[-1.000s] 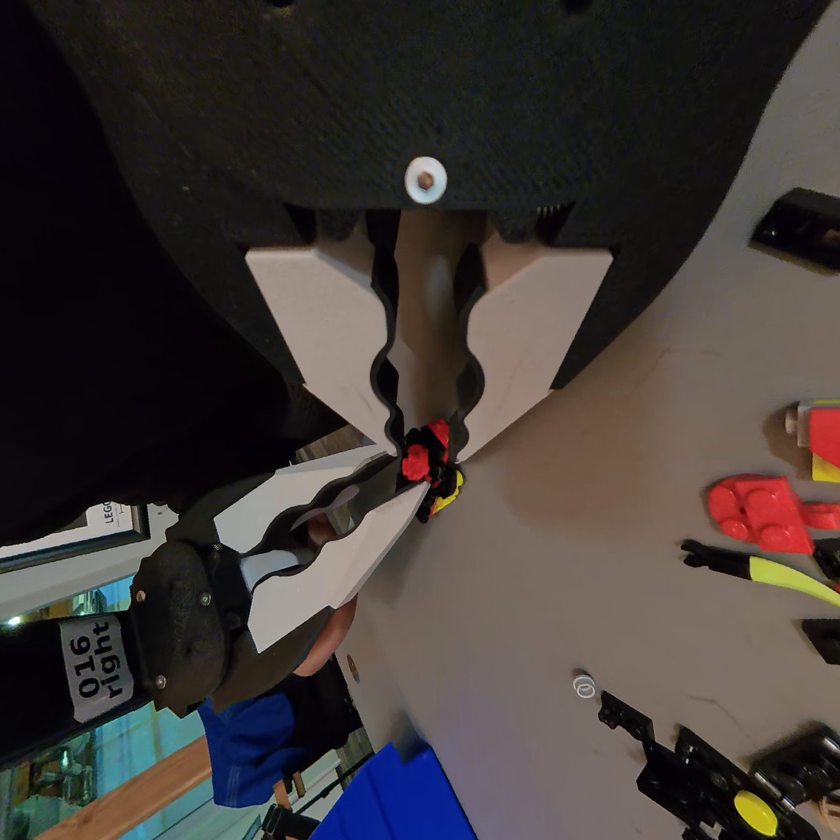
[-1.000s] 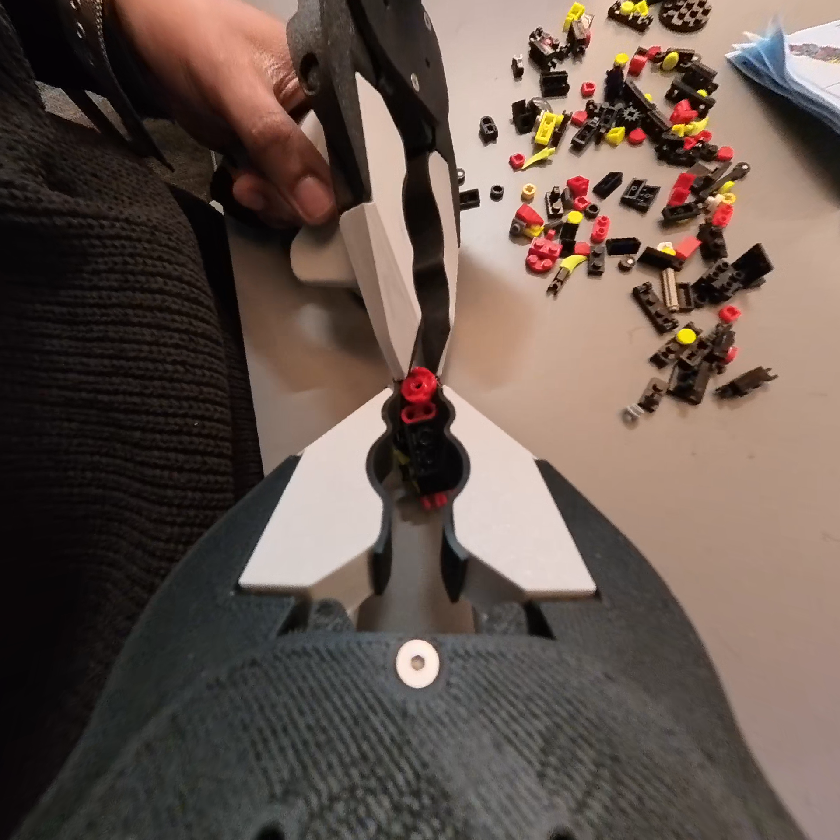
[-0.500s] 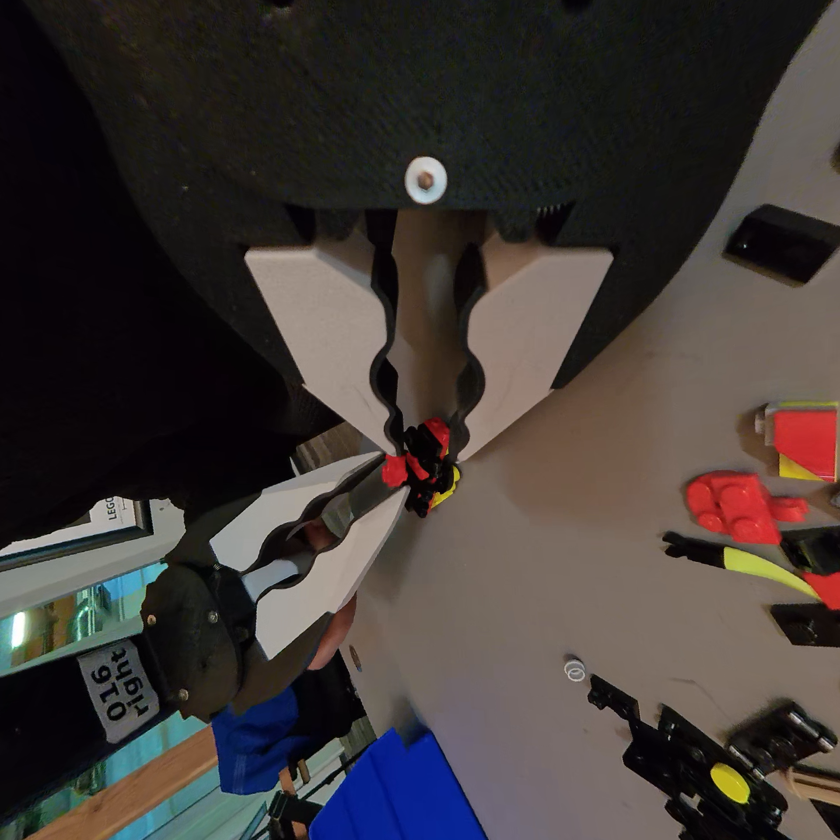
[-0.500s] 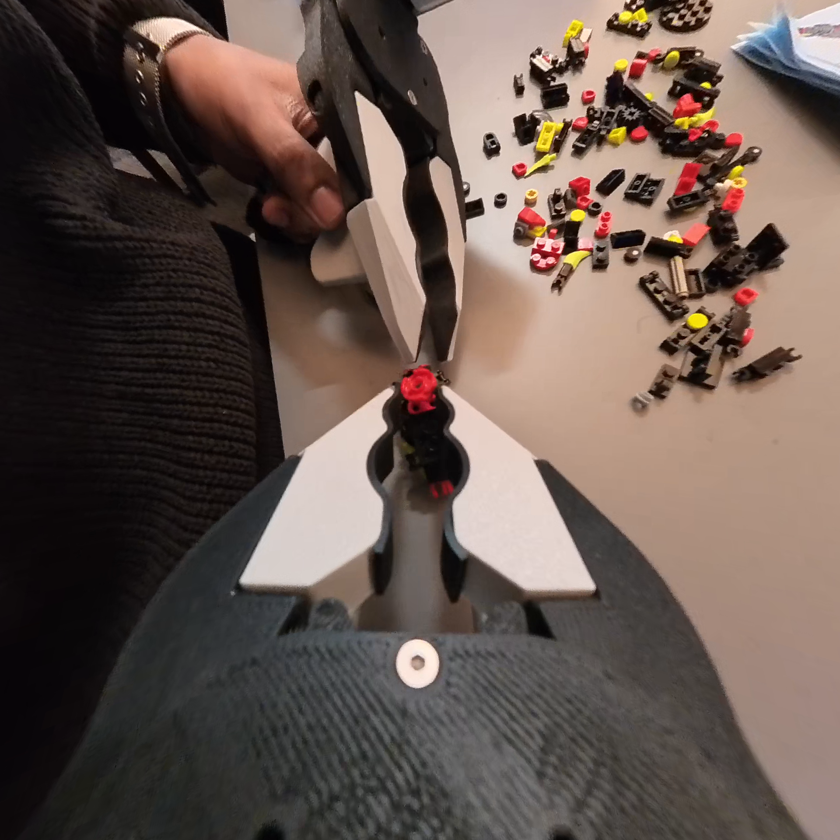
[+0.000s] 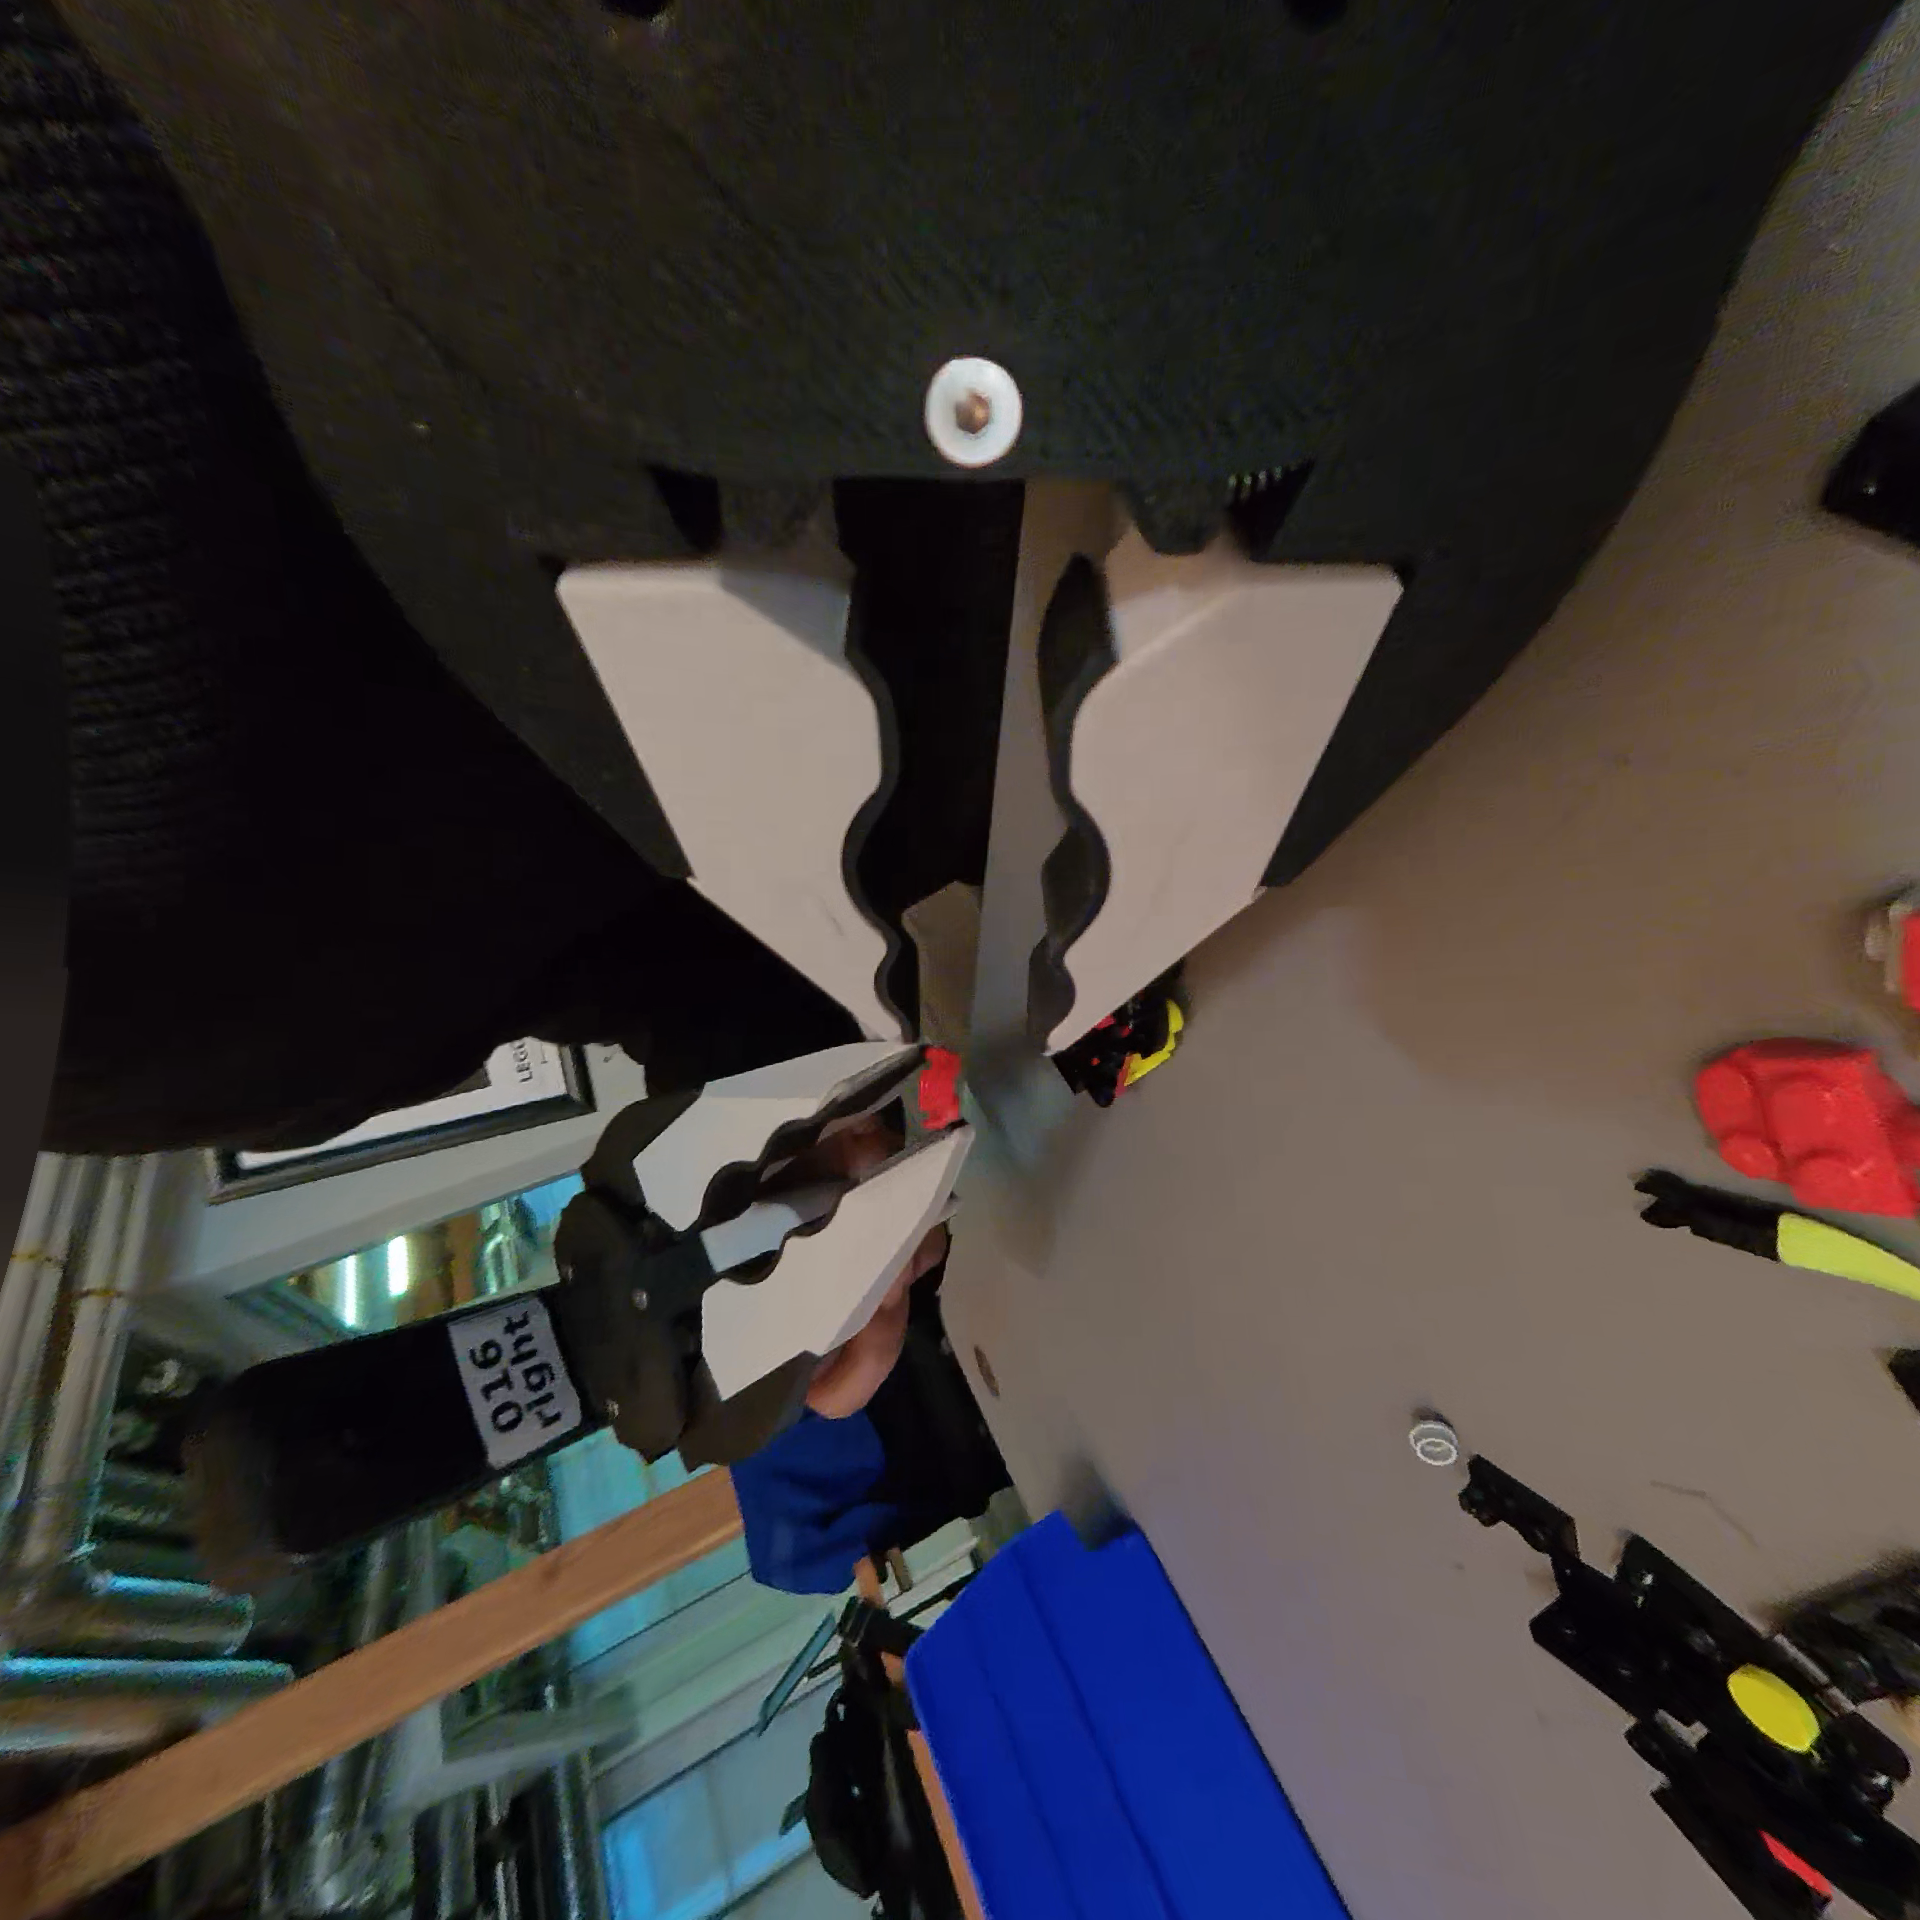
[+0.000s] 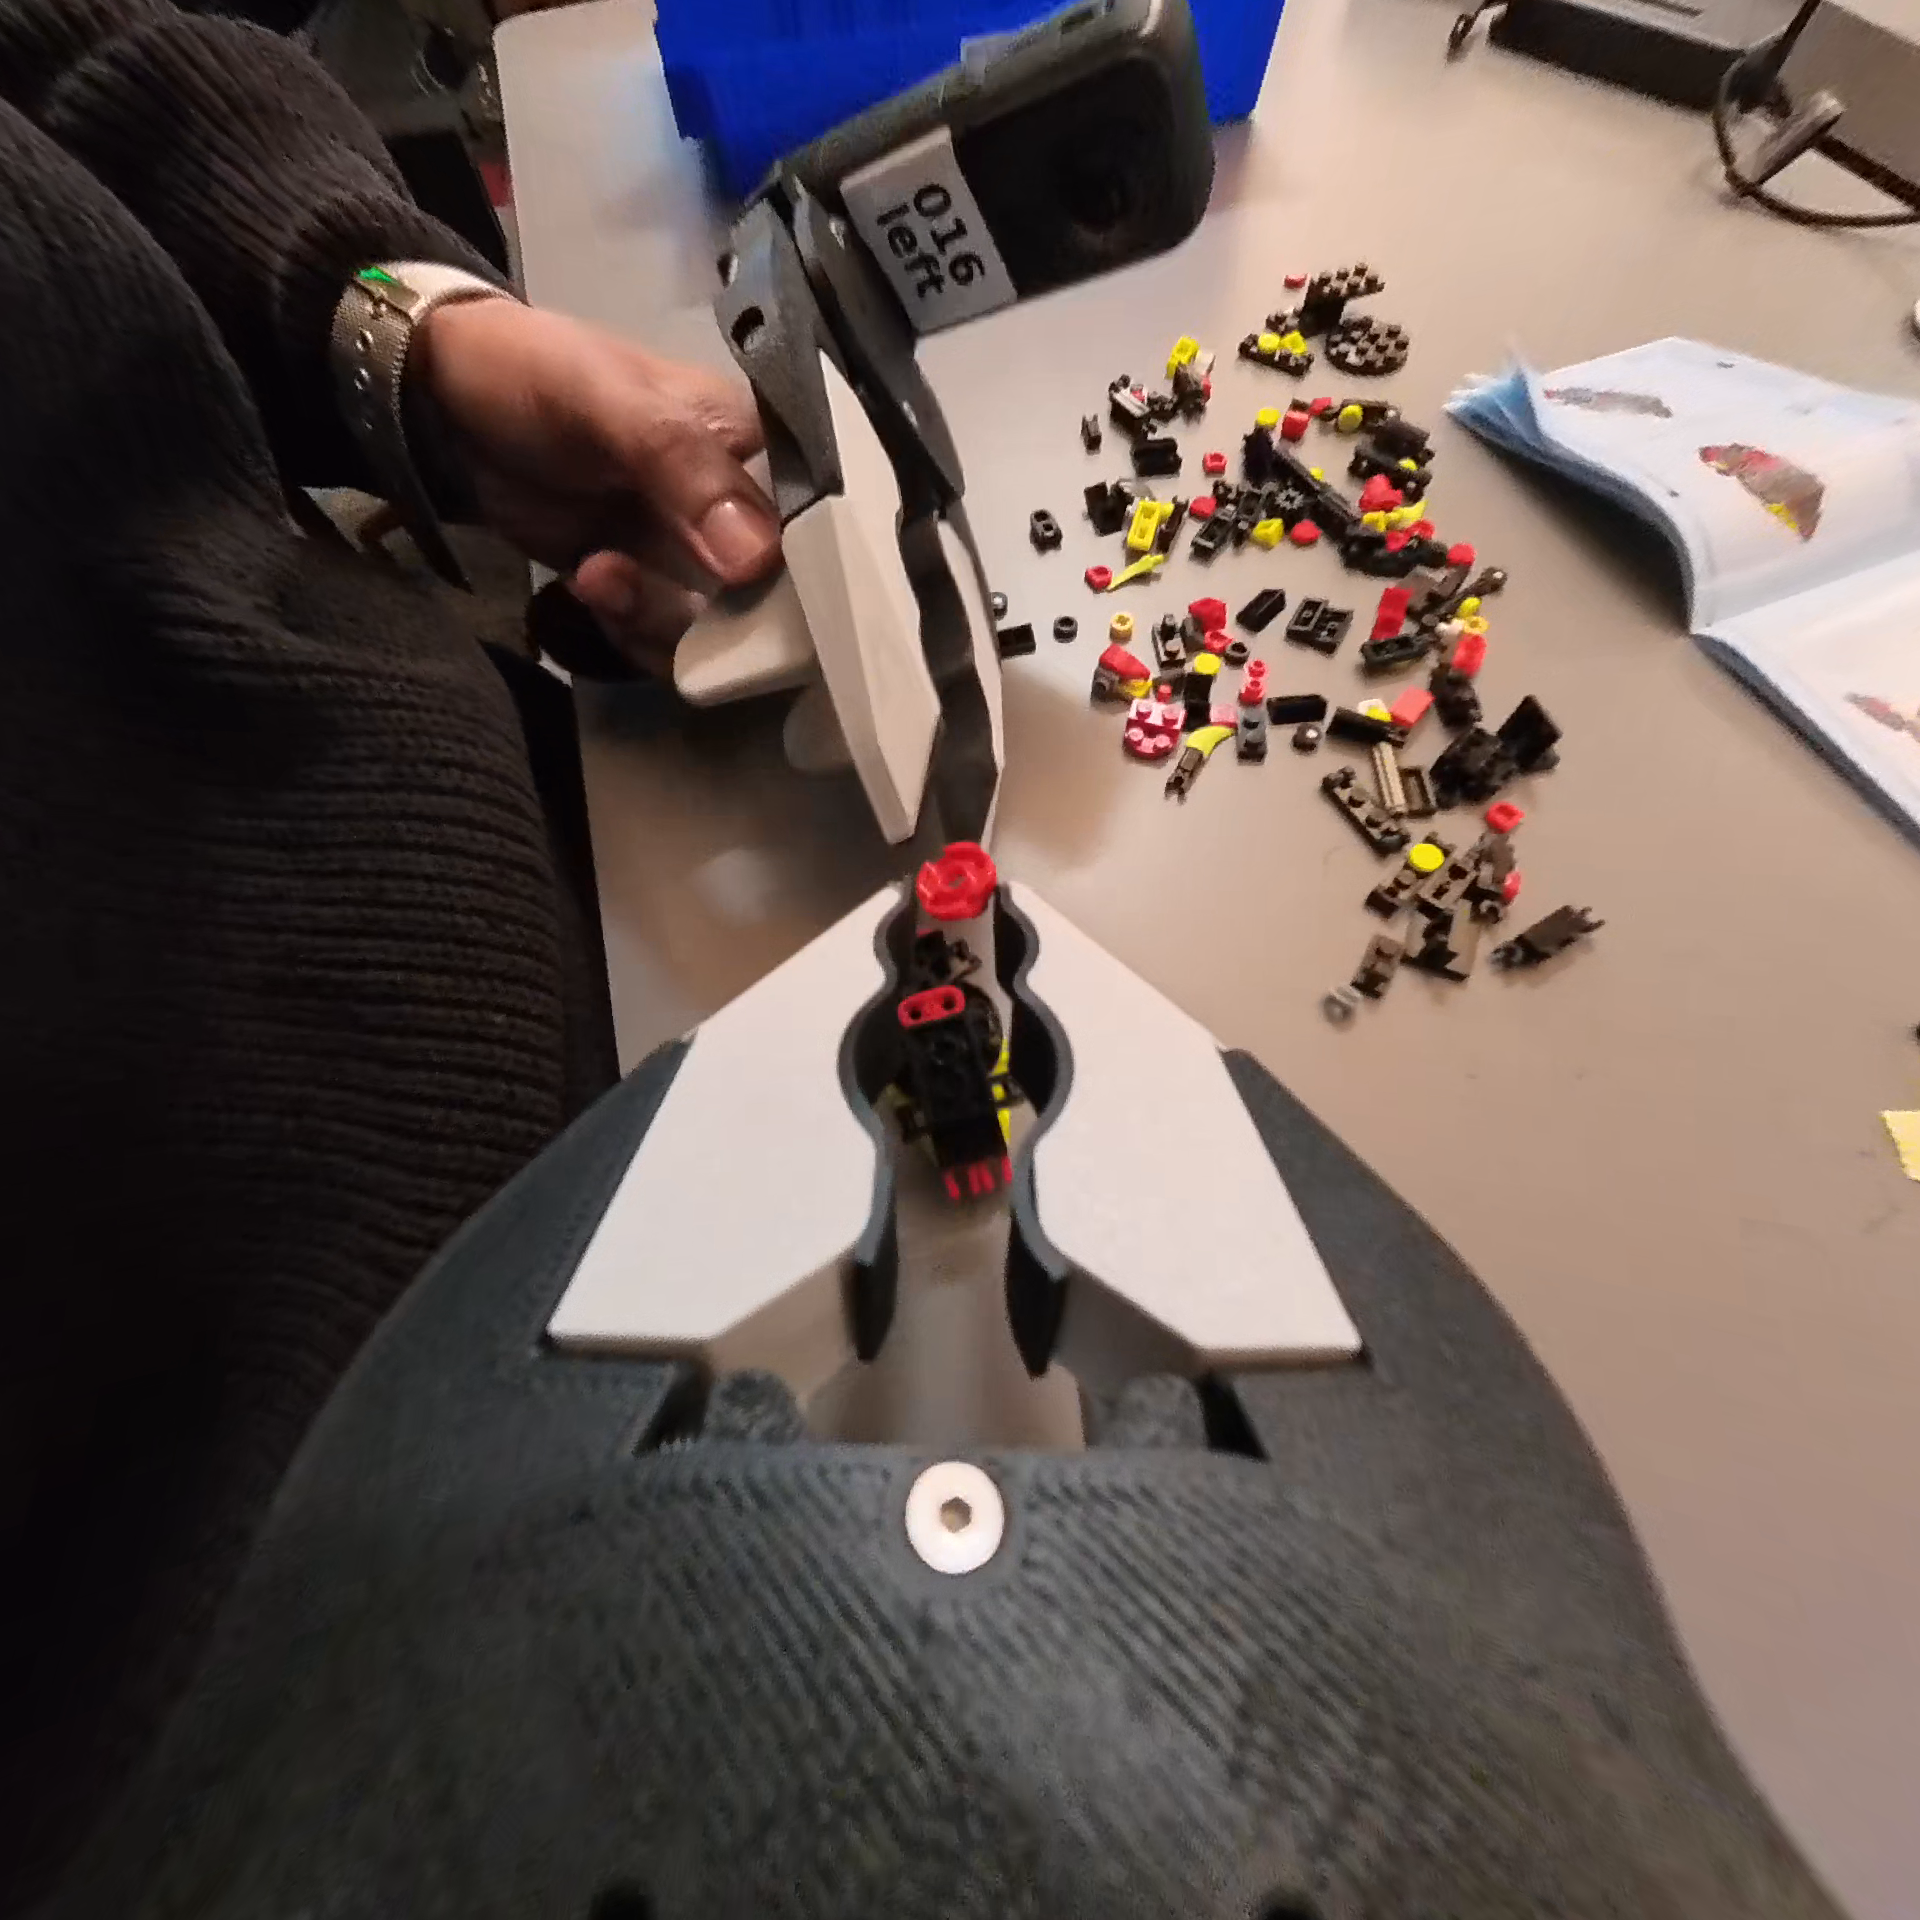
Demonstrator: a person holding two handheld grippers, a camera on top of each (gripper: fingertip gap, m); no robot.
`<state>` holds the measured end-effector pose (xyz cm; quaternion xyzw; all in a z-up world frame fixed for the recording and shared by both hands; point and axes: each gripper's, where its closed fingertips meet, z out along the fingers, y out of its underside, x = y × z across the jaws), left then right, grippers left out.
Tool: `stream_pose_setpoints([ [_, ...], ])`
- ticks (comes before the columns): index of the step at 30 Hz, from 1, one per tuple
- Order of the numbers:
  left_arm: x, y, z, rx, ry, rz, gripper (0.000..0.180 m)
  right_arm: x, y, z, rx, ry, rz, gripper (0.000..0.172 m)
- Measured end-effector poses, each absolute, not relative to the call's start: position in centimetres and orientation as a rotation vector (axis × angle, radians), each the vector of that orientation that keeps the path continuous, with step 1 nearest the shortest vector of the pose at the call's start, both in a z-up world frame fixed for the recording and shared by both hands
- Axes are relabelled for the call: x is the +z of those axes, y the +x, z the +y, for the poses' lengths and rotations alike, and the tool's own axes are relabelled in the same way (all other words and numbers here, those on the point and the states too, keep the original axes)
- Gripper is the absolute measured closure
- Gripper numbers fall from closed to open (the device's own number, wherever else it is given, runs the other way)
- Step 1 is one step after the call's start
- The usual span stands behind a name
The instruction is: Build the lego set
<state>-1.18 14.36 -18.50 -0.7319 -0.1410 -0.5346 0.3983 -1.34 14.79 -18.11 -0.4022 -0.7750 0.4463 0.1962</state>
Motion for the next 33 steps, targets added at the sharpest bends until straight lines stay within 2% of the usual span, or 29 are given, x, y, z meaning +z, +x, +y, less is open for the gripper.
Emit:
stream_pose_setpoints([
  [7, -18.8, -0.7, 14.0, -1.310, -1.902, -0.296, 0.163, -19.3, -0.9, 15.6, 1.110, -1.138, -2.225, 0.159],
  [11, -19.0, -0.8, 13.9, -1.281, -1.924, -0.283, 0.163, -22.0, -0.7, 20.0, 0.921, -1.378, -2.192, 0.159],
  [15, -19.2, -1.0, 13.8, -1.273, -1.933, -0.285, 0.163, -23.2, -0.5, 21.1, 0.974, -1.559, -2.162, 0.159],
  [20, -19.4, -1.0, 13.8, -1.266, -1.942, -0.285, 0.164, -24.0, -0.4, 21.3, 0.873, -1.538, -2.184, 0.158],
  [33, -20.1, -1.4, 13.8, -1.254, -1.967, -0.287, 0.163, -24.0, -0.6, 21.3, 0.945, -1.599, -2.156, 0.159],
])
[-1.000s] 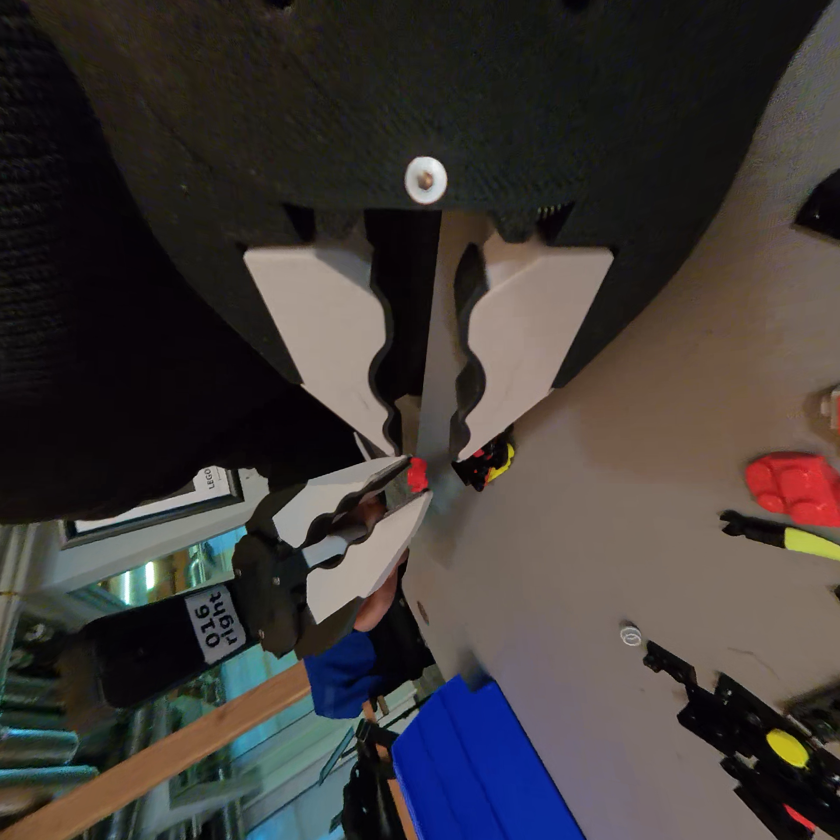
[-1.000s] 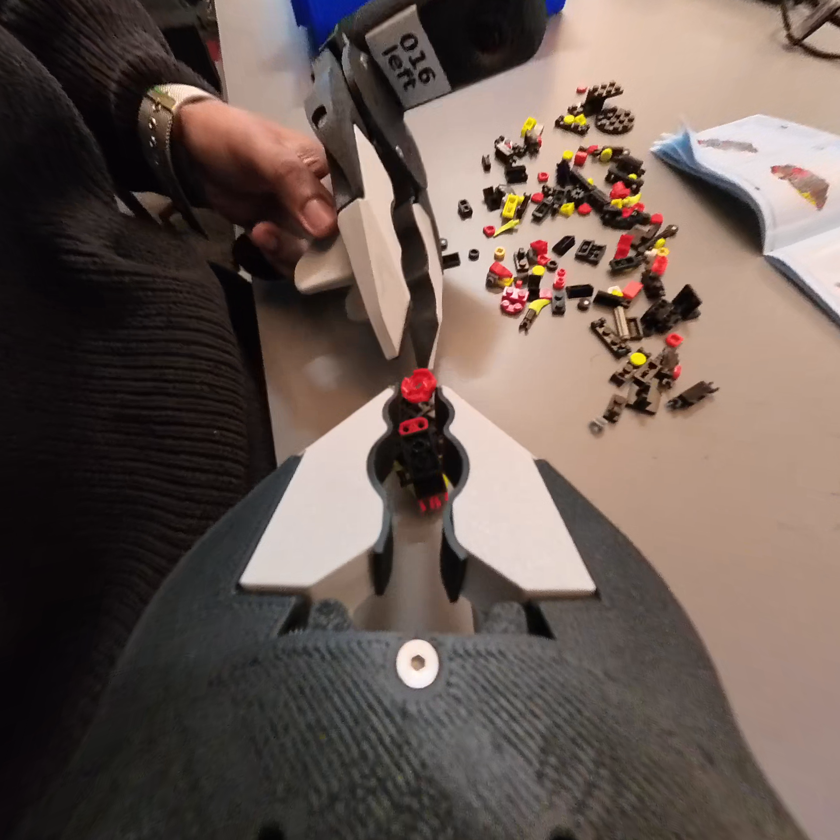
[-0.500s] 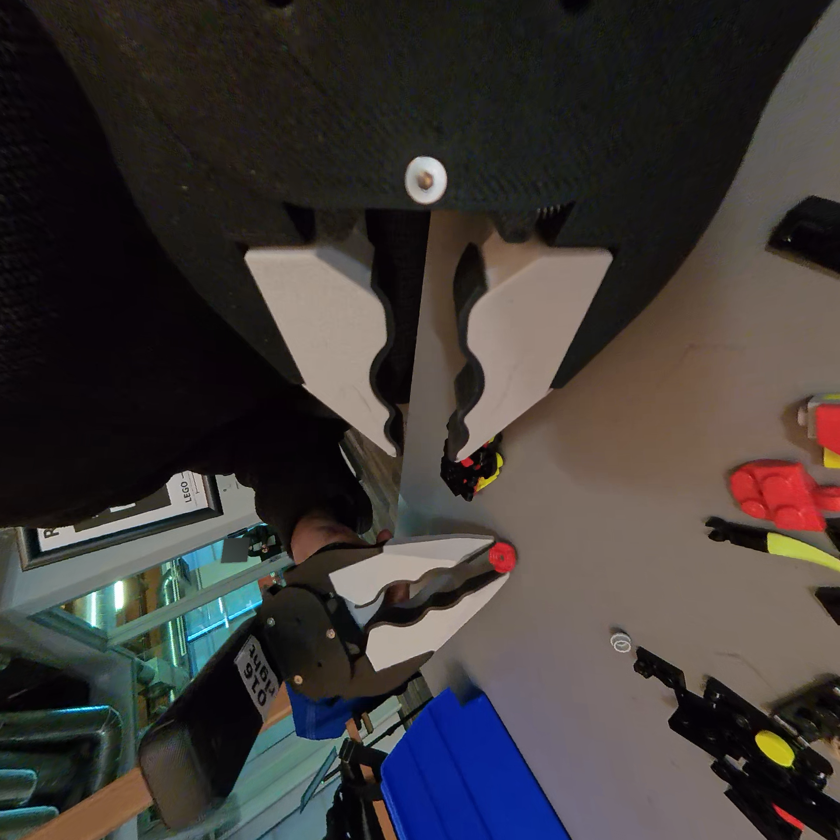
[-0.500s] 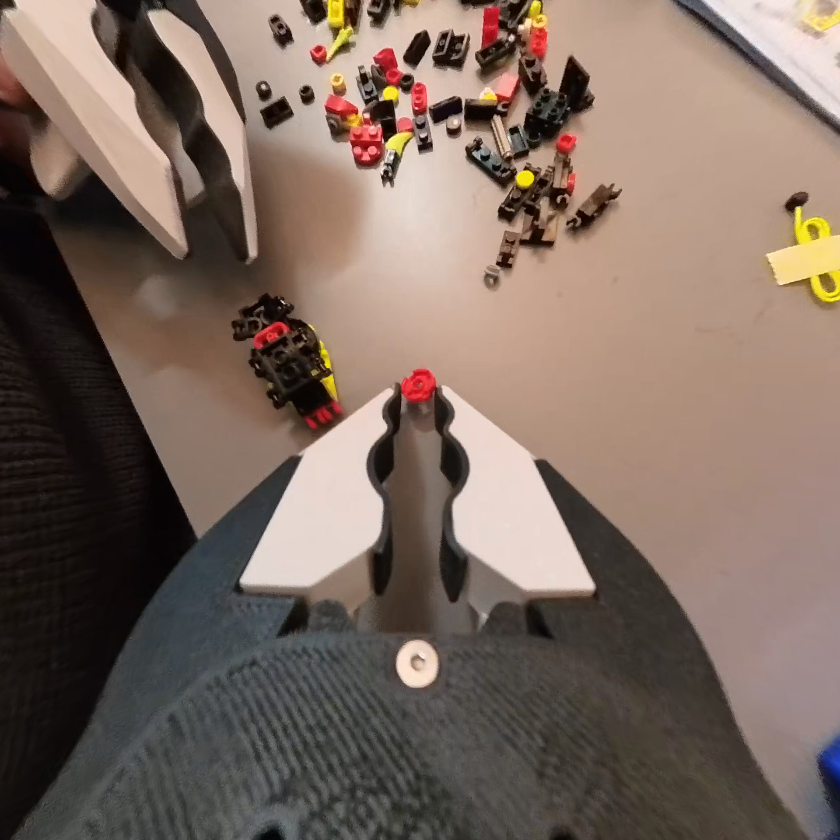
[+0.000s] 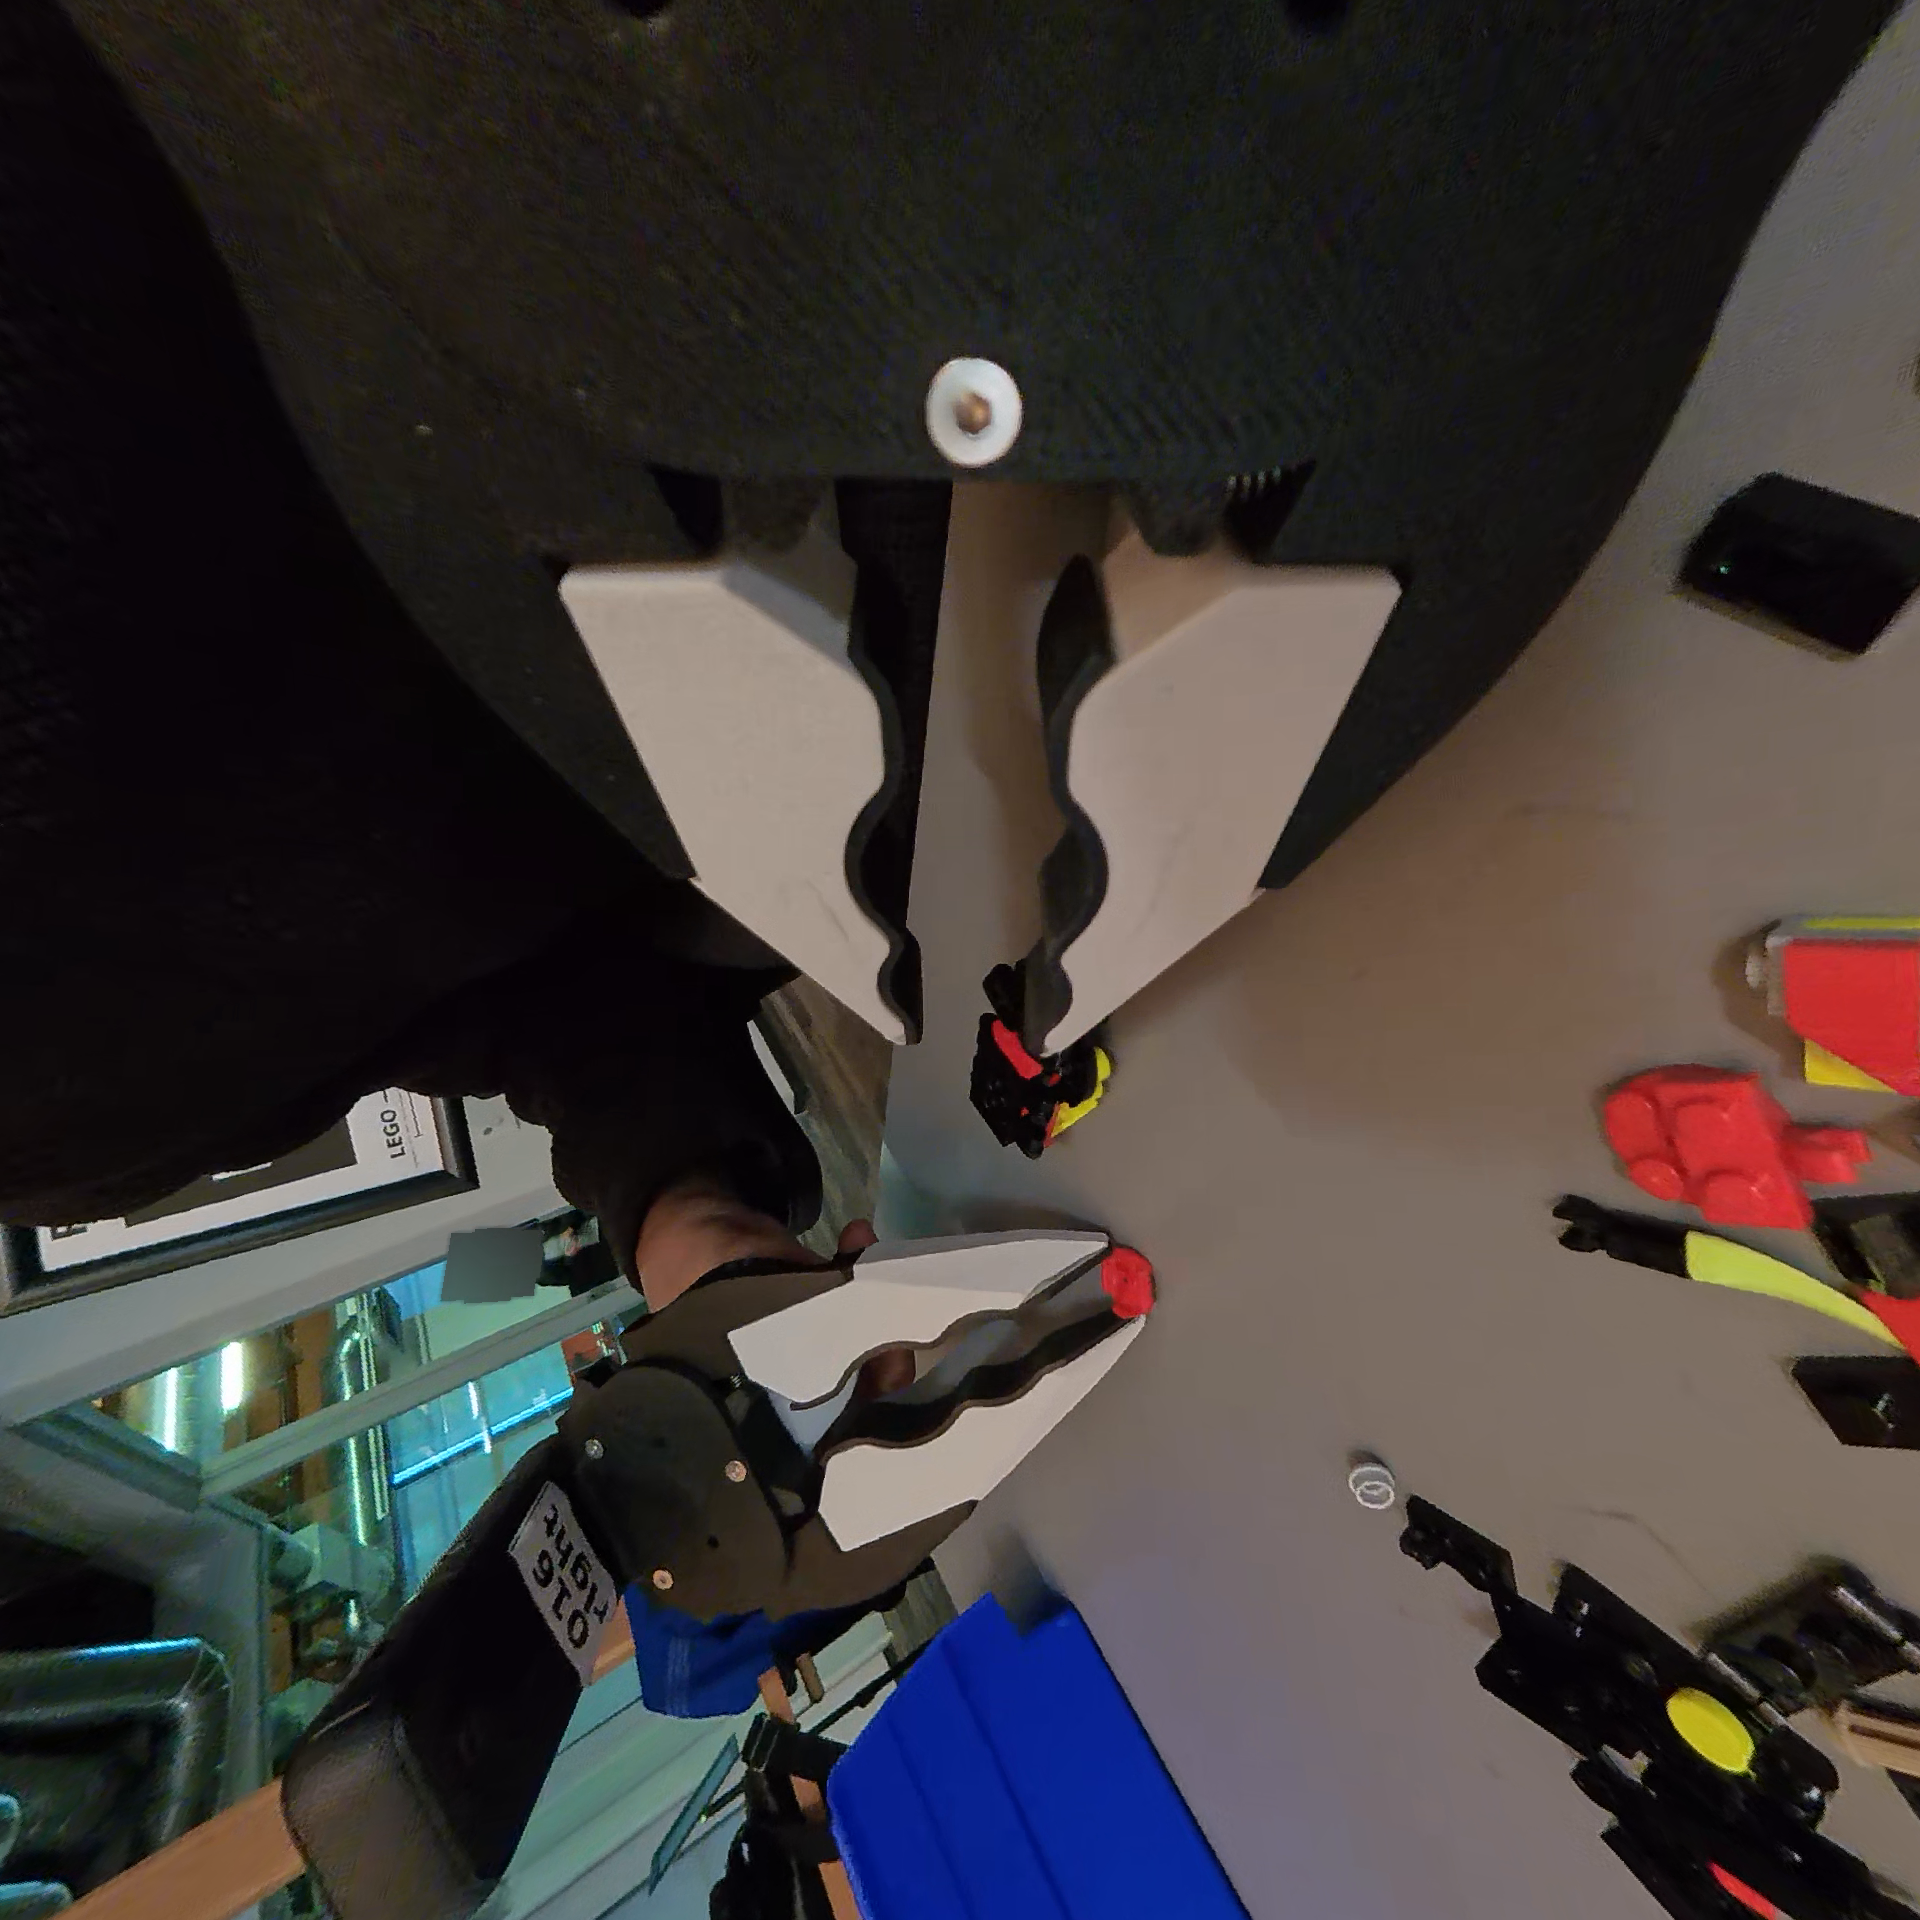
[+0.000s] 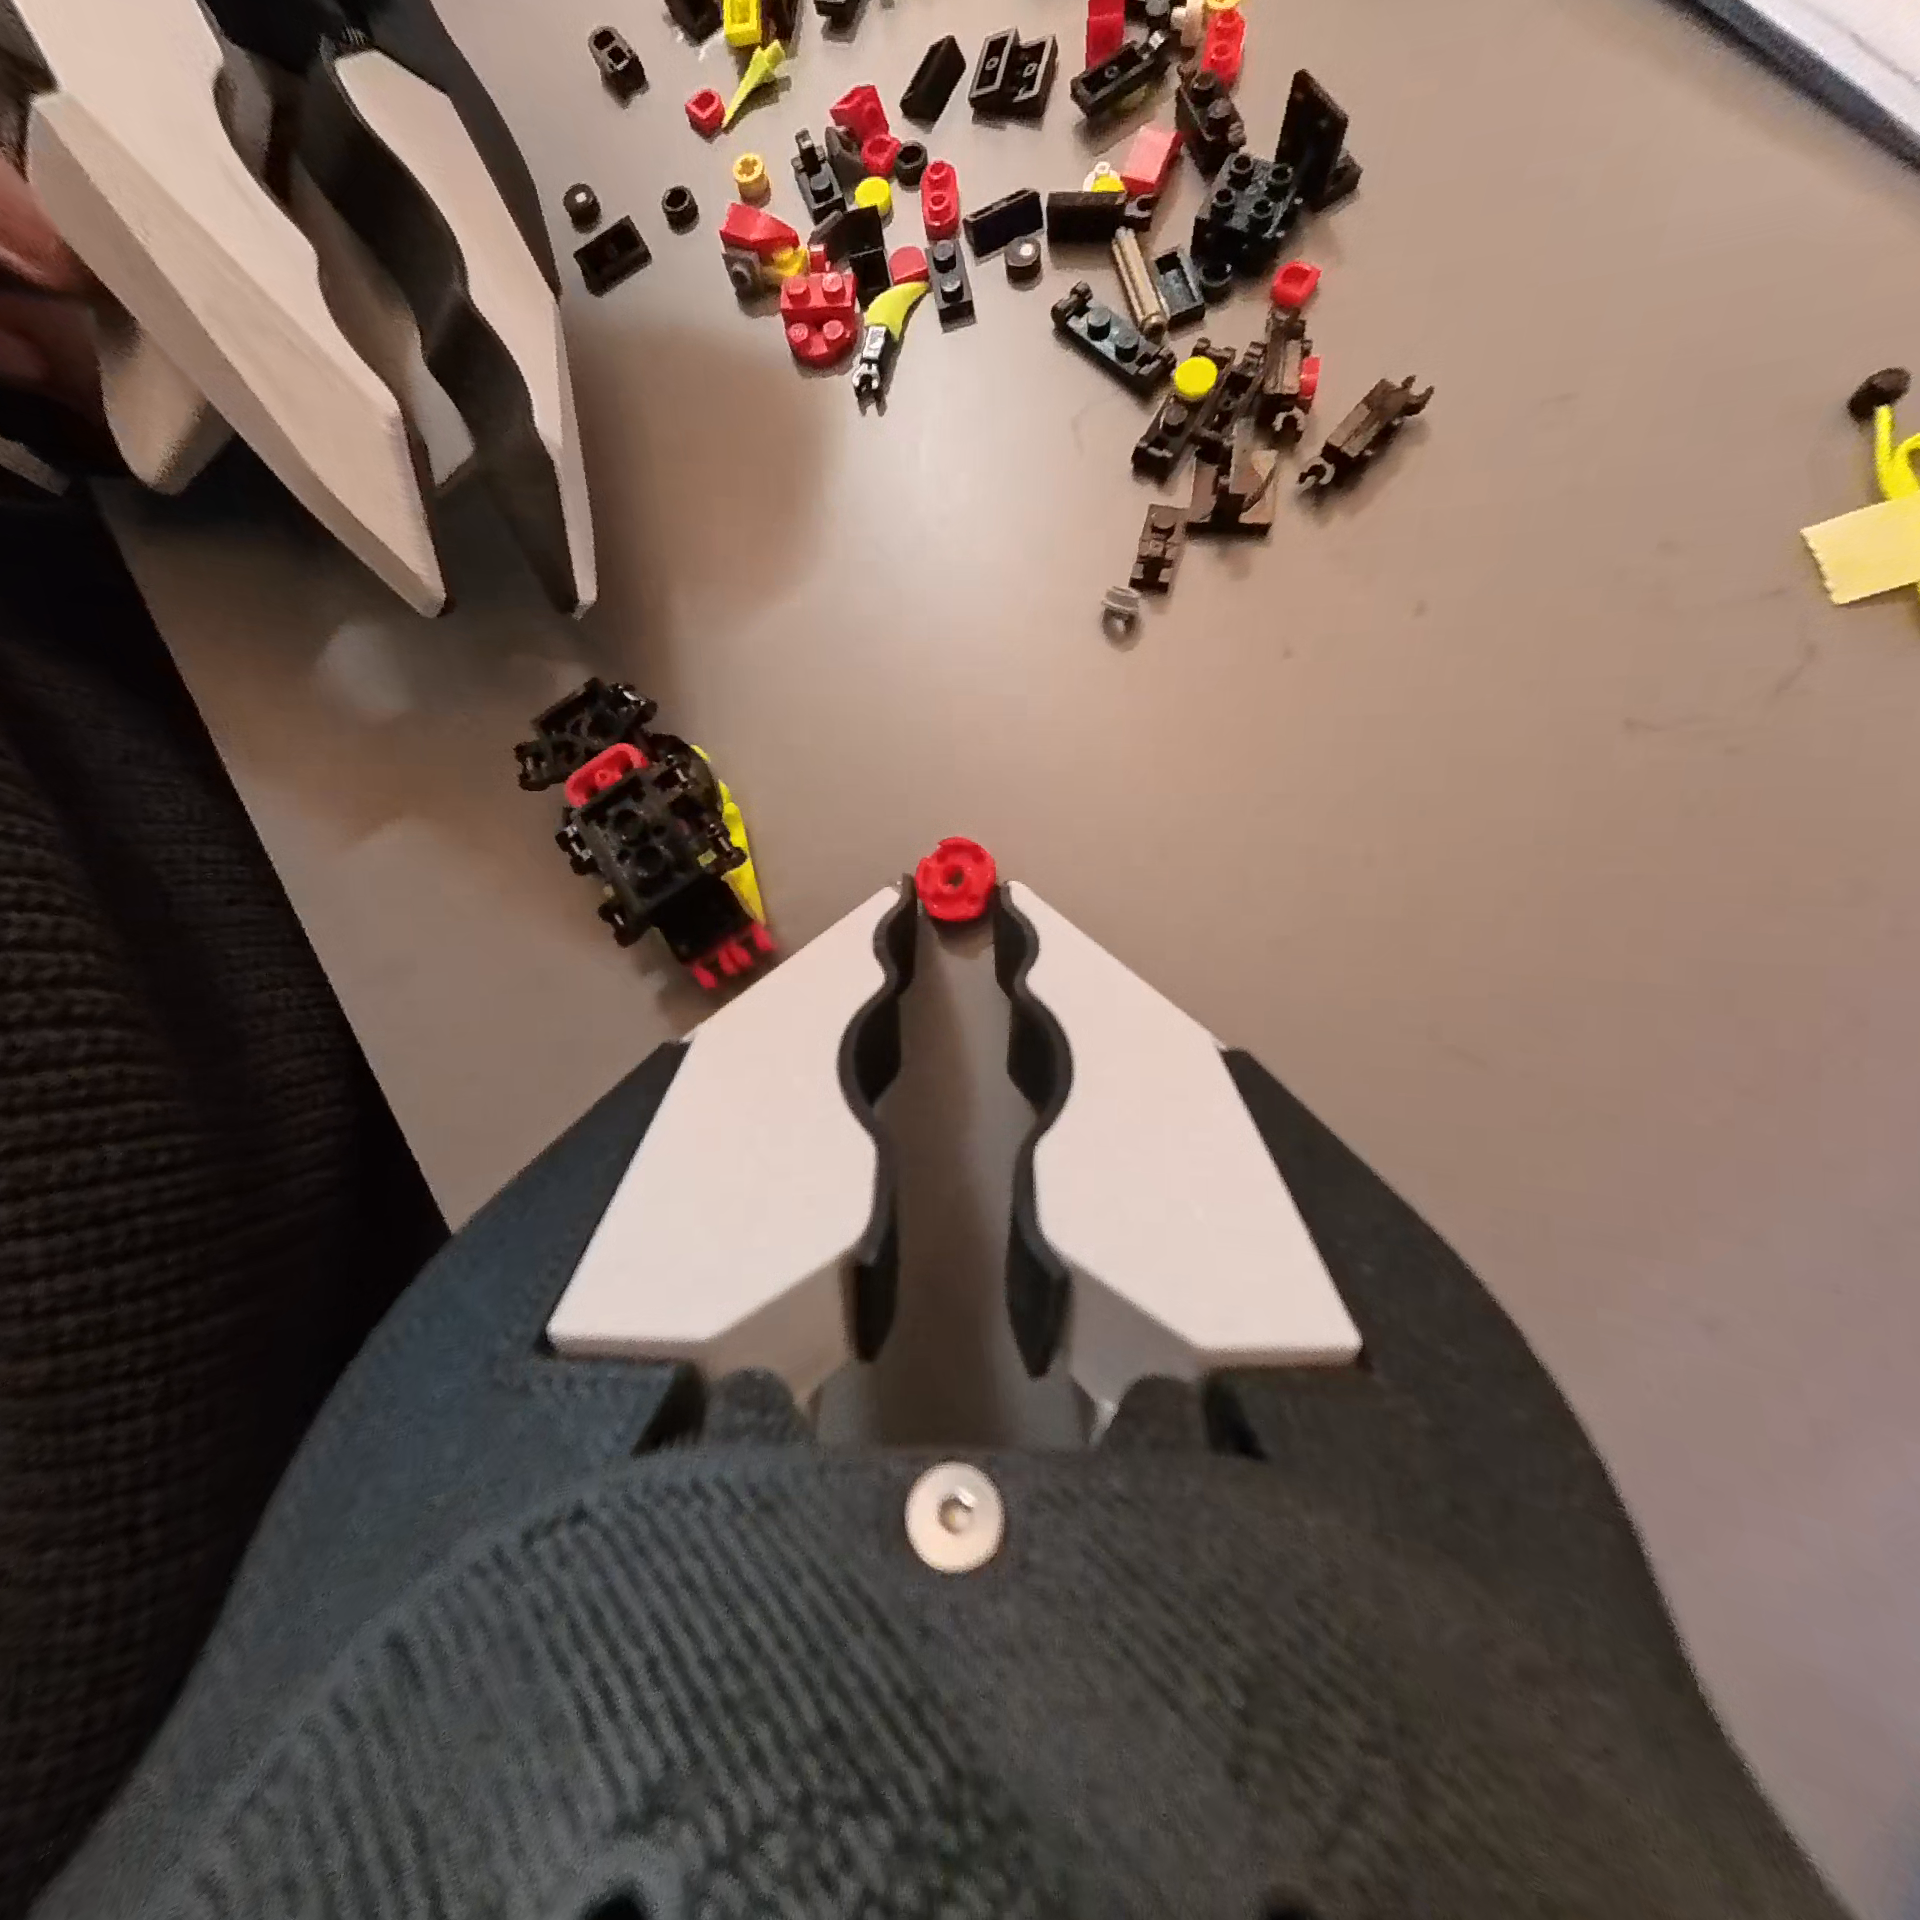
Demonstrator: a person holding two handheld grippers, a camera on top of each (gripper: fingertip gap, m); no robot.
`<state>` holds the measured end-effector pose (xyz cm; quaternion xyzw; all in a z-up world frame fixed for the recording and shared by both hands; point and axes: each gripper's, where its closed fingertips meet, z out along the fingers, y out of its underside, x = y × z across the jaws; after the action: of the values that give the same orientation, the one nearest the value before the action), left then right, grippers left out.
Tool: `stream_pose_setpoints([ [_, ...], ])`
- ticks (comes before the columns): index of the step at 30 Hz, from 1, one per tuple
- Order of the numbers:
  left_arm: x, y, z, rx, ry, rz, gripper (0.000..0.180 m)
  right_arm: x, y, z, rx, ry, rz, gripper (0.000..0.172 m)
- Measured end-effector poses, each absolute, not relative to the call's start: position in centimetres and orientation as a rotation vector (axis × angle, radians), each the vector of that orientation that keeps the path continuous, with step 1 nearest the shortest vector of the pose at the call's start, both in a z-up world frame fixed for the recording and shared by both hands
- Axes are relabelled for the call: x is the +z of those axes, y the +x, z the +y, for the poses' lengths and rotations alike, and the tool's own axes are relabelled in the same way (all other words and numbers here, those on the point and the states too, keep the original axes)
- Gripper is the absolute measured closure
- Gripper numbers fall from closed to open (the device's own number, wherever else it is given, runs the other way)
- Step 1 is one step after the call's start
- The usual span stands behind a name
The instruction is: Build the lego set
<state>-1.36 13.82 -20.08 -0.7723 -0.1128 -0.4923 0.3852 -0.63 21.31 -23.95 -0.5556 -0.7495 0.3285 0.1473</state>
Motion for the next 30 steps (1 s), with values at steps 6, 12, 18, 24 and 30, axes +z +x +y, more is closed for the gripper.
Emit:
stream_pose_setpoints([
  [6, -20.22, -1.52, 13.88, -1.257, -1.967, -0.297, 0.163, -23.93, -0.71, 21.48, 0.944, -1.603, -2.147, 0.159],
  [12, -20.28, -1.75, 13.92, -1.258, -1.963, -0.307, 0.163, -23.92, -0.82, 21.54, 0.948, -1.604, -2.139, 0.159],
  [18, -20.30, -1.63, 13.90, -1.253, -1.969, -0.298, 0.163, -23.88, -0.84, 21.61, 0.932, -1.598, -2.135, 0.155],
  [24, -20.42, -1.45, 13.89, -1.250, -1.979, -0.290, 0.163, -23.58, -1.16, 22.23, 0.818, -1.600, -2.095, 0.152],
  [30, -20.54, -1.34, 13.91, -1.246, -1.987, -0.285, 0.163, -23.48, -1.48, 21.78, 0.825, -1.657, -2.052, 0.153],
])
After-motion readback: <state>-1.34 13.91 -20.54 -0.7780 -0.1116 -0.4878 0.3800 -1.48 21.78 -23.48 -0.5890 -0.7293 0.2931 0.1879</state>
